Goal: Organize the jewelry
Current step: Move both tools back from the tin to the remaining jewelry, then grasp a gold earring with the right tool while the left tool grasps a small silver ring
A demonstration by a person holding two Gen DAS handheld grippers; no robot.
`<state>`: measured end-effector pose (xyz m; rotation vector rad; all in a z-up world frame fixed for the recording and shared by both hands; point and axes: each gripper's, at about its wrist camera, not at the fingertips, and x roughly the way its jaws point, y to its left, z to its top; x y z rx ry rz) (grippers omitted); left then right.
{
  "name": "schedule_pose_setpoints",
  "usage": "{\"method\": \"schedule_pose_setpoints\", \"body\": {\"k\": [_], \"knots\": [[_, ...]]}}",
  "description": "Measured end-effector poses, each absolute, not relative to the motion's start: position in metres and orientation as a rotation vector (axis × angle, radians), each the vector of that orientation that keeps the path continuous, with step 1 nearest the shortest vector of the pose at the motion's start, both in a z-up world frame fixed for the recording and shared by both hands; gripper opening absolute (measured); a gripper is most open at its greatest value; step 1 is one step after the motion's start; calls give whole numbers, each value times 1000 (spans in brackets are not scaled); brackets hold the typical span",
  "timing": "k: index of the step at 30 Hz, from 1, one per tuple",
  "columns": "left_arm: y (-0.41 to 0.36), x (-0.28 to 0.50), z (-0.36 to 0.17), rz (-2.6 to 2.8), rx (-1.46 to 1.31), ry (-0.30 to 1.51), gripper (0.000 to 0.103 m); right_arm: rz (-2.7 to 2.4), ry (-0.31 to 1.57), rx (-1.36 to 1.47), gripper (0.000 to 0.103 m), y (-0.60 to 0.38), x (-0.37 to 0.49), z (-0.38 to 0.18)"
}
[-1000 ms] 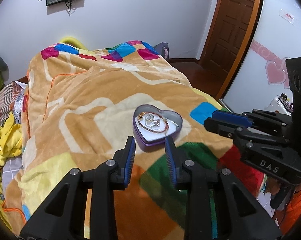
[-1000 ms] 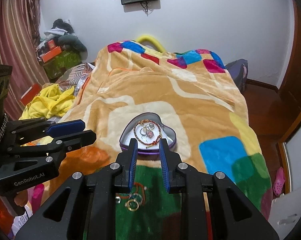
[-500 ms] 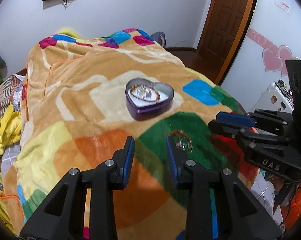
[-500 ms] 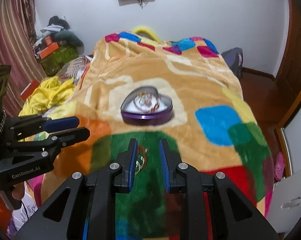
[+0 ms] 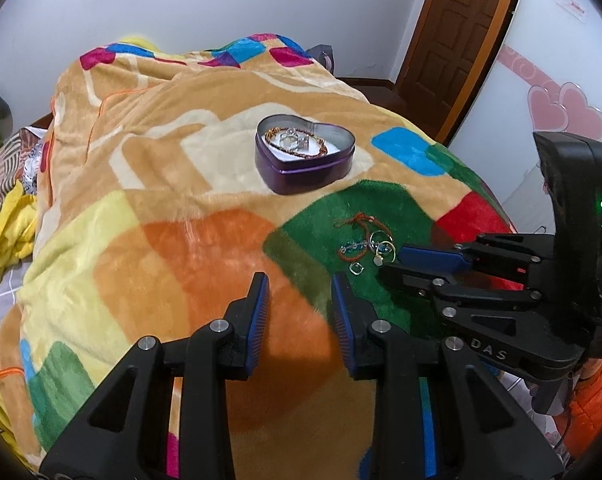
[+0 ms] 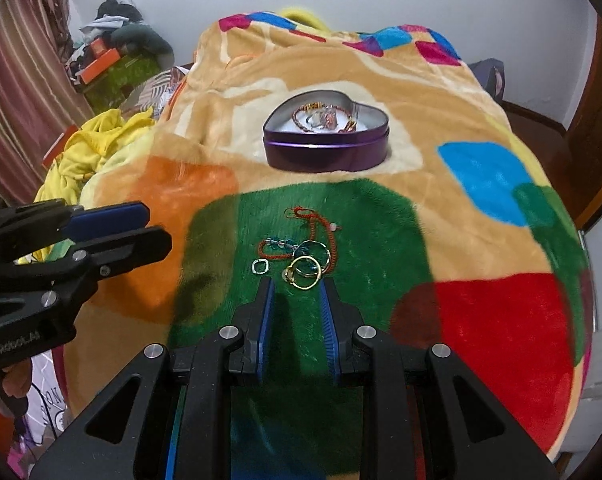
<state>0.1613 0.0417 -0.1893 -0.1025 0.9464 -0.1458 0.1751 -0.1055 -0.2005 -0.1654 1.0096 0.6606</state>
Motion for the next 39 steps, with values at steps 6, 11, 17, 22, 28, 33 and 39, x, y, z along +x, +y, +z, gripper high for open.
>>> {"method": "schedule_pose_setpoints", "body": {"k": [6,11,17,22,28,33,39], "knots": [[40,163,-195,-150,-106,955,31,649,992,-167,20,-105,177,-207],[33,165,-196,-175,-105,948,31,669,969,-158,20,-107,176,-208],[21,171,-204,-222,-108,964,31,676,944,-176,11,-112,172,-205],[12,175,-213,-244,-106,990,29,676,934,-165,8,-117,175,-206],[6,184,-222,-249,-111,1010,24,659,916,-153,8,-126,175,-201],[7,193,-226,-256,-137,1018,17,649,905,-129,8,-135,177,-196],[6,196,-226,-250,-141,1005,9,641,895,-112,8,-140,180,-193]]}}
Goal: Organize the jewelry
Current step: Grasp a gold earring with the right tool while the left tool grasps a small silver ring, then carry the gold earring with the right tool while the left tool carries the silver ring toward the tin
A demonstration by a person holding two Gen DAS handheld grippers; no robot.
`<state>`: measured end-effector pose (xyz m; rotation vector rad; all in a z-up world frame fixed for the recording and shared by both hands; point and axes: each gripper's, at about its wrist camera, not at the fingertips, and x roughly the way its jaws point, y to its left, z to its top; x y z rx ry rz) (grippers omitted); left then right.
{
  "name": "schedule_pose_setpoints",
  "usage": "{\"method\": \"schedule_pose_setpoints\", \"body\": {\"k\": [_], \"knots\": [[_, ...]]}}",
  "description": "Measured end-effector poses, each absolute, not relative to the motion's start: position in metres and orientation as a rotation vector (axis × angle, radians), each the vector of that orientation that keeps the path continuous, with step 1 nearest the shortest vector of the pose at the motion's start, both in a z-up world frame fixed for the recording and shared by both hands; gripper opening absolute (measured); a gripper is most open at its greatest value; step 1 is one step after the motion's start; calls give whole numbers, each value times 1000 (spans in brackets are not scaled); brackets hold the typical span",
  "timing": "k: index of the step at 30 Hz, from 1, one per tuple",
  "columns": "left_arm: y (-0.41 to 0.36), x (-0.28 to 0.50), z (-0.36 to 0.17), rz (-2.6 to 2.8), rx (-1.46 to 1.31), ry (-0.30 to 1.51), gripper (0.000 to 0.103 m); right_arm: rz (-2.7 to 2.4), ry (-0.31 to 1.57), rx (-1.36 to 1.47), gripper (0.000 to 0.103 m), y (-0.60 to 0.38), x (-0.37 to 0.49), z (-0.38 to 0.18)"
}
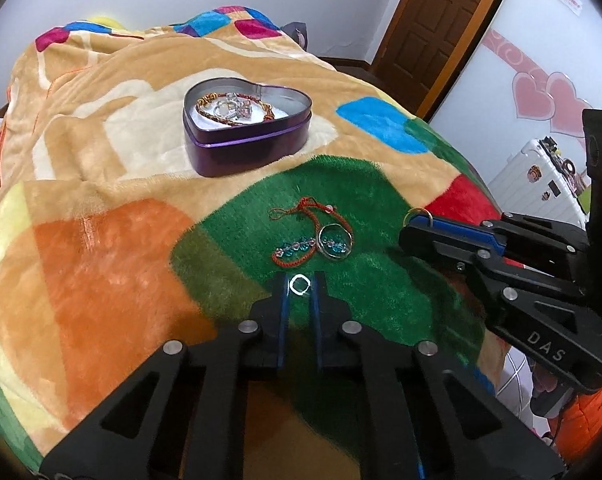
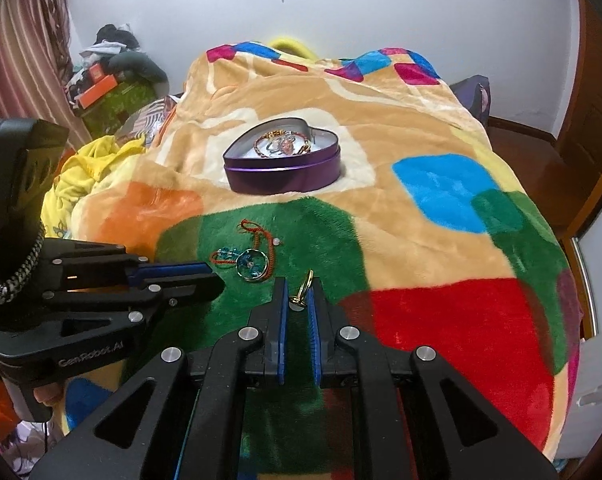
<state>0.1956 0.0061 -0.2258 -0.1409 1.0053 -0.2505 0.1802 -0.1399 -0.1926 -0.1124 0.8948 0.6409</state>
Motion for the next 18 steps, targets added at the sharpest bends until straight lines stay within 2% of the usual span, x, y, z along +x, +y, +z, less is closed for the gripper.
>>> {"method": "schedule_pose_setpoints", "body": {"k": [18], "knots": [[26,188,-170,-163,-96,850,9,649,773,-78,8,-139,185,-149]]}}
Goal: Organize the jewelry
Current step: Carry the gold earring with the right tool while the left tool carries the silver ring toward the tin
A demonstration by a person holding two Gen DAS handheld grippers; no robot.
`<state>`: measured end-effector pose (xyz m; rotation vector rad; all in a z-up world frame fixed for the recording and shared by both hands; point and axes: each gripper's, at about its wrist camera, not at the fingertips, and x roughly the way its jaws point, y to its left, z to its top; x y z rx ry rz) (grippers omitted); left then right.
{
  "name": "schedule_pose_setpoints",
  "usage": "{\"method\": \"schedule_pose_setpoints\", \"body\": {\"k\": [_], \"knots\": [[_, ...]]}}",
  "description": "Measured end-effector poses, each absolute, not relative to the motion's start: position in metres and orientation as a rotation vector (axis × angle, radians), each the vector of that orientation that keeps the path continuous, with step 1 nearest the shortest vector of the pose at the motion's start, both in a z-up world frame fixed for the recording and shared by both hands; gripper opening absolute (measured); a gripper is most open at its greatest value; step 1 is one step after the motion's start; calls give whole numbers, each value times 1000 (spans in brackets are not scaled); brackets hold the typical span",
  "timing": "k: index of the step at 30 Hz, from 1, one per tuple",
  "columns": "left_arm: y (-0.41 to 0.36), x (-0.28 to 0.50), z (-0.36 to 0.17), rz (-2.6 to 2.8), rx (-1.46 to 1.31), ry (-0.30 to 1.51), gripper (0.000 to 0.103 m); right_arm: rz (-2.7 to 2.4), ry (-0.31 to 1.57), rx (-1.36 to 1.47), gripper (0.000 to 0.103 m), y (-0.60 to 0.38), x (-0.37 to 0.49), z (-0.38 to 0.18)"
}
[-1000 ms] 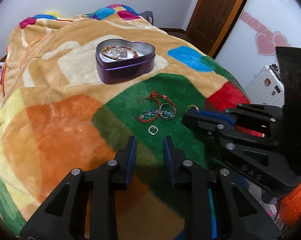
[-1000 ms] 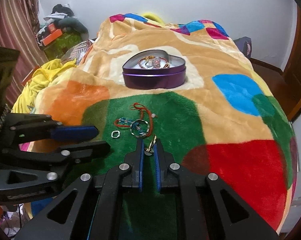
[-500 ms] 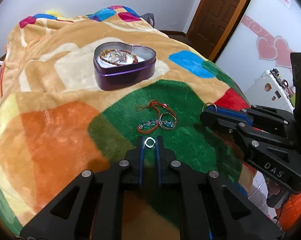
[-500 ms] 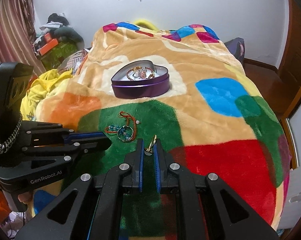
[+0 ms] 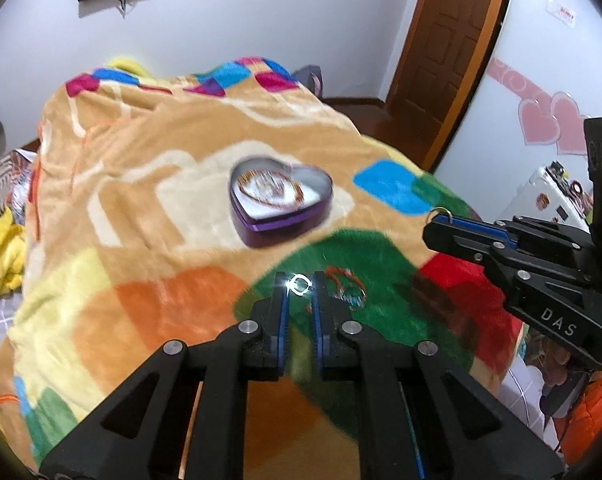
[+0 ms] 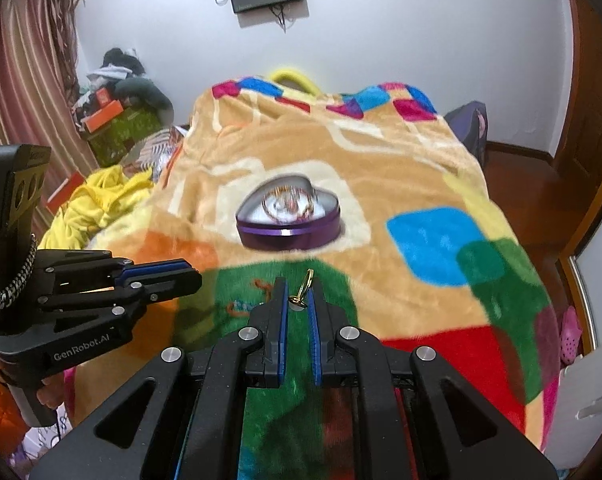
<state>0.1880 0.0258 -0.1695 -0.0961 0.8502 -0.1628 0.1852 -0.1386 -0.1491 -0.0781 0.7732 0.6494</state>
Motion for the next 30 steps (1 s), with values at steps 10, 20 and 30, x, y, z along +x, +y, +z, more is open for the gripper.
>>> {"method": "schedule_pose_setpoints", "body": {"k": [10,20,30], "knots": [[43,198,-140,-118,-92,765,9,653,678,-59,8,-132,192,-120],[54,206,-124,-99,-89,702,9,665,614,-32,8,-122,207,-104],[59,235,-142,-118,-117,731,9,654,689,-19,8,-108,233,-134]]}}
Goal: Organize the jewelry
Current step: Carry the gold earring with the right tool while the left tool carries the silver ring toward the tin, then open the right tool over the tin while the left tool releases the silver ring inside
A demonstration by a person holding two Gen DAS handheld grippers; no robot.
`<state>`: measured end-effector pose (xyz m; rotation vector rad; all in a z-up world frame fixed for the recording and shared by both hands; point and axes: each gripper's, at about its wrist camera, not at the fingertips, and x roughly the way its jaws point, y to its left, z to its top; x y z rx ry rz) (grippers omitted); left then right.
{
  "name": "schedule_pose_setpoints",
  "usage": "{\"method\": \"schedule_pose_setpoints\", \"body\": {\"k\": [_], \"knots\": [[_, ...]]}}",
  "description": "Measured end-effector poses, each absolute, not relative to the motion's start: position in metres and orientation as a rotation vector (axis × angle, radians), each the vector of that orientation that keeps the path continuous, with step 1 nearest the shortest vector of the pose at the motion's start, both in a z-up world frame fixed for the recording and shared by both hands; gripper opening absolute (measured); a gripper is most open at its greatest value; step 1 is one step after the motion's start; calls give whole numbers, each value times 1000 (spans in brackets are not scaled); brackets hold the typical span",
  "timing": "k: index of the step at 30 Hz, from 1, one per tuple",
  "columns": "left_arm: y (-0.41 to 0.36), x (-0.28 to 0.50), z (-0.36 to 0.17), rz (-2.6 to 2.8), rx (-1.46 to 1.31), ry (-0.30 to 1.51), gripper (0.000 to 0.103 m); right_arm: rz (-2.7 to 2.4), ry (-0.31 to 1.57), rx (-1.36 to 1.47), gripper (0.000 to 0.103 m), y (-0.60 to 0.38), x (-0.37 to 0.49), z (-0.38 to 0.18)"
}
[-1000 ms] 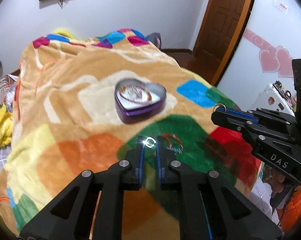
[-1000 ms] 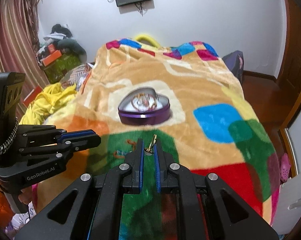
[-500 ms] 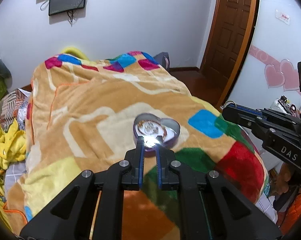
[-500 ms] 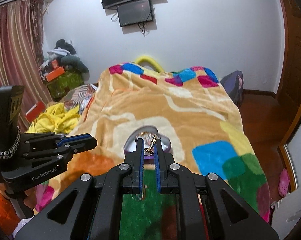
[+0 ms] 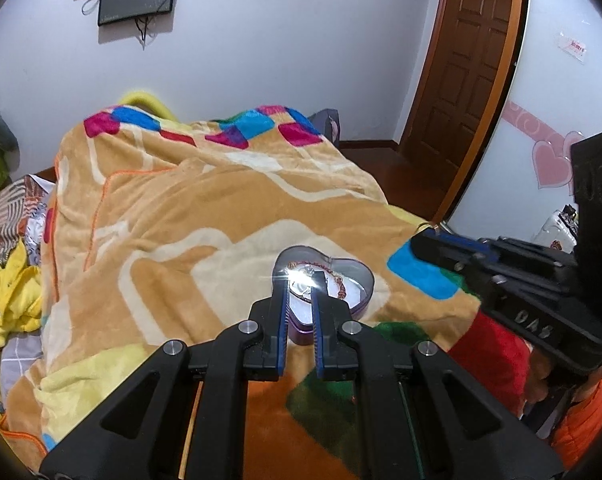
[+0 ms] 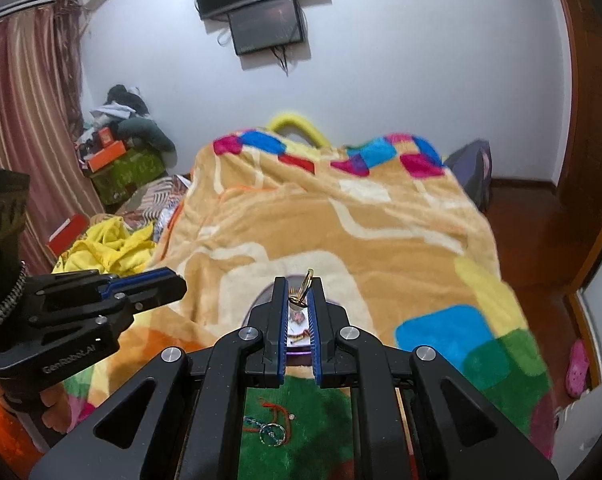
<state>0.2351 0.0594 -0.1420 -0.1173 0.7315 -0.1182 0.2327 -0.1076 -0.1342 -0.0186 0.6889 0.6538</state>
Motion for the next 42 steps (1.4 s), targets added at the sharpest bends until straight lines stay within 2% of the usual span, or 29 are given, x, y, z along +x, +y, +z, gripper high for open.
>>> {"method": "schedule_pose_setpoints", "body": {"k": [19,37,40,42], "knots": [[52,281,-188,-177,-149,858,9,663,853,-72,8,-93,274,-179],[51,273,-179,-182,-139,839,9,664,891,-162,9,-81,273,-184],[52,270,-175,-162,-134,835,10,656,896,-159,13,-81,272,-181],[54,268,-172,-156,-135,833,10,653,893,-155,20,-81,270,-178]]}}
